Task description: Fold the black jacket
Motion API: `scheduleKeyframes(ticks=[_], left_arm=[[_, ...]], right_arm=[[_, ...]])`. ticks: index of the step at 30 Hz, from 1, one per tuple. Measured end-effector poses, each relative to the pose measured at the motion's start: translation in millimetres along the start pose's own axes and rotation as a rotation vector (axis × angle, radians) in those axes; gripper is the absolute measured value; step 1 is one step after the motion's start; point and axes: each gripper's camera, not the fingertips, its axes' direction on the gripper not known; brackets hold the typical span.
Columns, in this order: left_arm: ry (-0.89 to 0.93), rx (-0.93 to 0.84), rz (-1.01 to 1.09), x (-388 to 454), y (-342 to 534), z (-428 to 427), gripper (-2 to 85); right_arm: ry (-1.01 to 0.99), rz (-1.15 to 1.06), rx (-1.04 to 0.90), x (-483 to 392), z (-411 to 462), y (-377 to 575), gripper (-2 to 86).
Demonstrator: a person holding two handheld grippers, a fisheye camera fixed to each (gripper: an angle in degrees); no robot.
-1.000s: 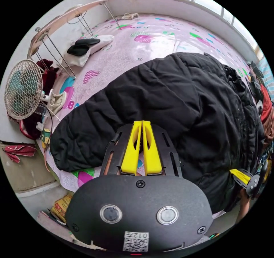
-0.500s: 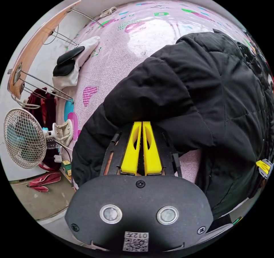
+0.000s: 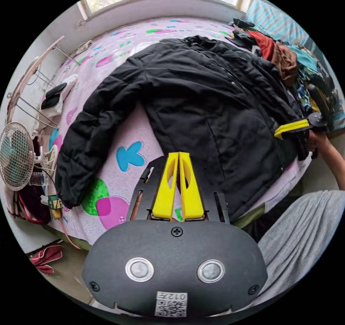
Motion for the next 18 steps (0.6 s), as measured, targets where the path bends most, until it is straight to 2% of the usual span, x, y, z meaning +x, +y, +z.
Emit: scheduleKeyframes(ticks=[5, 11, 13, 15, 18], left_arm=[[0.066, -0.047, 0.047, 21.7, 39.6, 13.4, -0.2], [0.054, -0.100, 0.060, 25.2, 65.3, 29.2, -0.1], [0.052, -0.098, 0.039, 23.9, 68.9, 30.7, -0.1], [0.032, -0.112, 0.030, 25.0, 69.0, 30.7, -0.1], [0.023, -0.140, -0.003, 27.6, 67.1, 28.5, -0.1]], right_arm=[[-0.140, 0.176, 0.011, 17.1, -10.3, 35.0, 8.5], [-0.201, 0.234, -0.037, 8.5, -0.5, 17.4, 8.4], [-0.215, 0.214, -0.033, 0.6, -1.3, 4.1, 7.1], [-0.174, 0.166, -0.030, -12.3, -9.5, -9.4, 1.2], [-0.151, 0.046, -0.043, -29.8, -37.9, -31.2, -0.5]])
